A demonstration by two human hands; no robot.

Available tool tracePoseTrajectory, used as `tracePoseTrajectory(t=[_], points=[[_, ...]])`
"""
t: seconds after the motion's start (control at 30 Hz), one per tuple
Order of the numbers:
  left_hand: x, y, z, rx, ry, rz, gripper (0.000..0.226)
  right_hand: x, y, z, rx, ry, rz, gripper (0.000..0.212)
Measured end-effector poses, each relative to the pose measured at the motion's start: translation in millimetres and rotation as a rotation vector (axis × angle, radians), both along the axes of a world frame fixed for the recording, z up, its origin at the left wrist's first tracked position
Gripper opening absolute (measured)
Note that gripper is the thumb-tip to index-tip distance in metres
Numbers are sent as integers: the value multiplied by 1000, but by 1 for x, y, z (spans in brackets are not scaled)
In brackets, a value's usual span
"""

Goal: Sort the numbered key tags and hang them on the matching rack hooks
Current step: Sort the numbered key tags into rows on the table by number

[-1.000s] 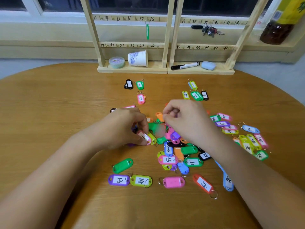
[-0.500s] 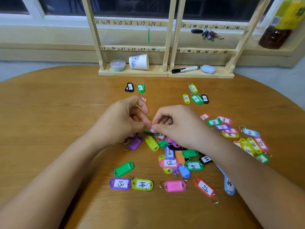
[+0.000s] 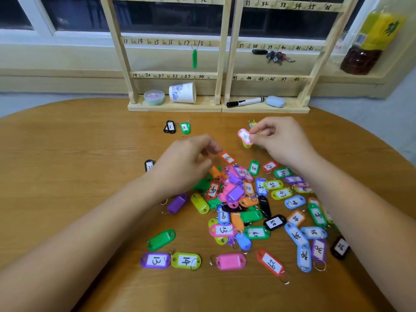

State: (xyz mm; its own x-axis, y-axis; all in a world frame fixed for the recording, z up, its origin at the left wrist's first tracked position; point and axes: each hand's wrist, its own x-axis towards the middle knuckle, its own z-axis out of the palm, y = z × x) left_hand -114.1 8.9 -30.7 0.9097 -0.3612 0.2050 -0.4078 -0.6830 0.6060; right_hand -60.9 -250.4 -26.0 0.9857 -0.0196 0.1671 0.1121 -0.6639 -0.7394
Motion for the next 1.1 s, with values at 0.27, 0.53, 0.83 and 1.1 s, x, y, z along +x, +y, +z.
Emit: tracePoseTrajectory(t=[0.27, 0.53, 0.83, 1.1], points=[[59, -58, -9, 418, -35, -186, 47, 24, -28, -6, 54, -41, -227, 11], [73, -63, -20, 549, -23, -224, 47, 31, -36, -11, 13, -23, -270, 7], [76, -65, -25, 522, -208, -186, 44, 37, -38, -13, 30, -41, -324, 7], [78, -126, -19, 665, -247, -276, 58, 38, -54, -18, 42, -43, -338, 11]])
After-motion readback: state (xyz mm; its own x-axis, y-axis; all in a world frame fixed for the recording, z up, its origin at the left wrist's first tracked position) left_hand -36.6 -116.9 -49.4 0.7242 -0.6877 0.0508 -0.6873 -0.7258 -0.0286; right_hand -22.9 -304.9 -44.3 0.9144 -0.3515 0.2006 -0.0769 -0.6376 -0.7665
